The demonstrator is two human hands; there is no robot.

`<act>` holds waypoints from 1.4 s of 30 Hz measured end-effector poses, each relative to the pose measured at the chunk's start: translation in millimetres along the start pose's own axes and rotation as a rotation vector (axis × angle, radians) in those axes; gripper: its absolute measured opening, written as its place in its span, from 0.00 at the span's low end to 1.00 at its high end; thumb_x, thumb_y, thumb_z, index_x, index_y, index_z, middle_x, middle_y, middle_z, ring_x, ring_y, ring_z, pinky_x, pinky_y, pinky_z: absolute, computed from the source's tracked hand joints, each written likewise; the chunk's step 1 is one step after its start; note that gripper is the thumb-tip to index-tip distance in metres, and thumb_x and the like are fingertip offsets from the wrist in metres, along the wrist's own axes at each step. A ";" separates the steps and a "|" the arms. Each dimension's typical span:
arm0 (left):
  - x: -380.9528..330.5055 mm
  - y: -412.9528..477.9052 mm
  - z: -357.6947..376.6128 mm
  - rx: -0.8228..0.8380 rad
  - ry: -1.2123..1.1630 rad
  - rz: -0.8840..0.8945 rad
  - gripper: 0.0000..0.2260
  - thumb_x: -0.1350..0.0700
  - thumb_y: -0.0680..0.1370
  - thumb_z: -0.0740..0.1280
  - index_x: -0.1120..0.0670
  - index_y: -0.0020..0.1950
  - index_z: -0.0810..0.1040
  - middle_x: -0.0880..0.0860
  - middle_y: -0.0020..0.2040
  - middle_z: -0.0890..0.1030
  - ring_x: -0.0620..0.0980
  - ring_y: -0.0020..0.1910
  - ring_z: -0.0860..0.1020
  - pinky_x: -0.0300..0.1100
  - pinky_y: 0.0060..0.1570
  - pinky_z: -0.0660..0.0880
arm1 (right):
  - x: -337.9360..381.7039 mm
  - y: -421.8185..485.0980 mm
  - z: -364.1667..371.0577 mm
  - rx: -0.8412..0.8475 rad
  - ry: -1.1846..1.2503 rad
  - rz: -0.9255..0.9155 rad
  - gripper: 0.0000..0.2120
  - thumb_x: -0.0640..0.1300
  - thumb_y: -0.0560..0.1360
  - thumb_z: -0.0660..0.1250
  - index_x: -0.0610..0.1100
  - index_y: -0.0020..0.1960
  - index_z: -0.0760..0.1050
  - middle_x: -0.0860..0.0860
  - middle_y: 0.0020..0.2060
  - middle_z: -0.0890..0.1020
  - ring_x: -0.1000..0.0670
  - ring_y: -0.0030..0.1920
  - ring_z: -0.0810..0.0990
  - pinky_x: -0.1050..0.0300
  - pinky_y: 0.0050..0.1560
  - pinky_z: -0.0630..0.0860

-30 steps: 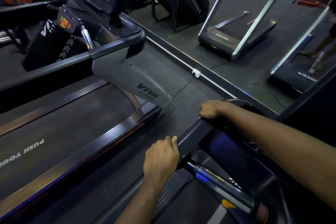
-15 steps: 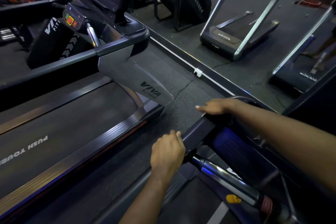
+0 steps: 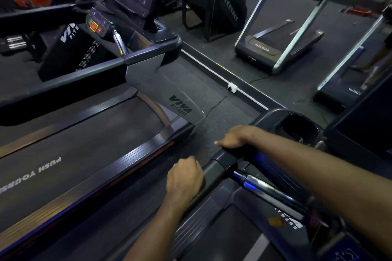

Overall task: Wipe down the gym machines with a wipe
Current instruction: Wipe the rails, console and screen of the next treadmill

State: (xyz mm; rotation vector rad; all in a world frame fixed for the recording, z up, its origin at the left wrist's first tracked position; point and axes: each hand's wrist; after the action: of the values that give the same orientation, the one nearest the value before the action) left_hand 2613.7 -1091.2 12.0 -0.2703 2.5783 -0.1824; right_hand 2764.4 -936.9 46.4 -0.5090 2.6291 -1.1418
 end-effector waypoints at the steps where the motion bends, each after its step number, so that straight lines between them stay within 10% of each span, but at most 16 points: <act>1: 6.3 -5.0 -1.8 0.010 -0.006 -0.005 0.16 0.51 0.84 0.53 0.56 0.48 0.77 0.57 0.48 0.83 0.58 0.47 0.81 0.50 0.48 0.76 | 15.1 -1.7 4.0 0.044 0.048 -0.031 0.32 0.65 0.83 0.50 0.42 0.72 0.73 0.44 0.72 0.73 0.42 0.70 0.73 0.54 0.67 0.68; 5: 17.8 -19.1 -3.7 0.033 -0.033 -0.010 0.17 0.50 0.84 0.53 0.55 0.48 0.79 0.57 0.50 0.83 0.59 0.50 0.81 0.49 0.48 0.73 | 38.6 0.2 6.8 0.247 0.336 -0.023 0.21 0.59 0.83 0.58 0.42 0.52 0.79 0.44 0.45 0.80 0.49 0.37 0.80 0.59 0.41 0.75; 10: 19.0 -20.9 -2.3 -0.009 -0.067 -0.003 0.15 0.54 0.82 0.54 0.56 0.43 0.77 0.55 0.41 0.81 0.54 0.40 0.78 0.48 0.41 0.72 | 41.5 14.5 0.5 0.214 0.180 0.079 0.27 0.61 0.84 0.53 0.40 0.63 0.75 0.41 0.59 0.80 0.42 0.55 0.80 0.48 0.66 0.73; 14: 18.6 -21.9 -2.2 -0.070 -0.081 0.000 0.13 0.56 0.81 0.53 0.55 0.44 0.75 0.54 0.40 0.80 0.55 0.39 0.78 0.49 0.40 0.71 | 66.7 13.3 20.4 0.449 0.355 0.088 0.24 0.62 0.77 0.60 0.41 0.53 0.77 0.39 0.47 0.78 0.41 0.42 0.79 0.44 0.56 0.78; 17: 19.1 -20.5 -1.8 -0.087 -0.084 0.009 0.11 0.57 0.82 0.53 0.55 0.45 0.74 0.54 0.40 0.80 0.56 0.38 0.78 0.49 0.40 0.73 | 54.2 -0.2 14.1 0.268 0.389 0.000 0.21 0.61 0.80 0.60 0.44 0.48 0.79 0.40 0.49 0.81 0.45 0.39 0.80 0.51 0.46 0.78; 22: 17.9 -19.8 -0.7 -0.074 -0.070 0.051 0.11 0.57 0.81 0.54 0.55 0.45 0.73 0.54 0.39 0.80 0.55 0.38 0.80 0.52 0.42 0.77 | 28.1 -19.6 0.0 -0.021 -0.017 0.066 0.36 0.65 0.84 0.43 0.40 0.76 0.68 0.42 0.76 0.67 0.41 0.76 0.67 0.48 0.74 0.62; 28: 20.5 -18.7 2.2 -0.062 -0.051 0.075 0.11 0.56 0.81 0.53 0.55 0.47 0.74 0.56 0.42 0.82 0.58 0.42 0.81 0.52 0.44 0.77 | 44.5 -34.0 62.5 -0.469 -0.089 -0.209 0.39 0.68 0.79 0.36 0.47 0.54 0.80 0.45 0.54 0.84 0.43 0.58 0.80 0.49 0.61 0.71; 31: 23.1 -16.5 7.5 -0.053 -0.065 0.097 0.11 0.55 0.82 0.53 0.54 0.47 0.73 0.53 0.39 0.81 0.55 0.38 0.80 0.53 0.44 0.79 | -5.5 -23.8 75.0 -0.686 0.029 -0.089 0.43 0.69 0.79 0.32 0.47 0.60 0.79 0.47 0.61 0.82 0.44 0.66 0.76 0.48 0.71 0.66; 35: 14.3 -8.2 10.7 -0.034 -0.118 0.121 0.13 0.51 0.86 0.51 0.53 0.50 0.73 0.53 0.43 0.80 0.54 0.41 0.80 0.54 0.46 0.78 | -26.5 -17.8 82.2 -0.729 0.233 0.187 0.33 0.61 0.84 0.44 0.42 0.80 0.60 0.44 0.81 0.57 0.45 0.81 0.53 0.47 0.80 0.49; 42: -36.8 34.0 17.3 0.025 -0.155 0.189 0.15 0.49 0.86 0.51 0.54 0.52 0.73 0.56 0.49 0.81 0.58 0.48 0.79 0.53 0.48 0.75 | -32.9 -20.7 95.3 -0.797 0.252 0.199 0.41 0.66 0.78 0.34 0.44 0.82 0.54 0.45 0.82 0.52 0.46 0.81 0.51 0.47 0.80 0.48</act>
State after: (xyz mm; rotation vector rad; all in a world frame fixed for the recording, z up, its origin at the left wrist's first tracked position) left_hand 2648.2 -1051.1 9.5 -0.0297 2.4288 -0.1198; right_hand 2831.5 -999.7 0.2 -0.2196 3.2033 -0.0563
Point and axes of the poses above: each hand's wrist, its own y-axis towards the middle knuckle, its own z-axis out of the palm, x = y × z
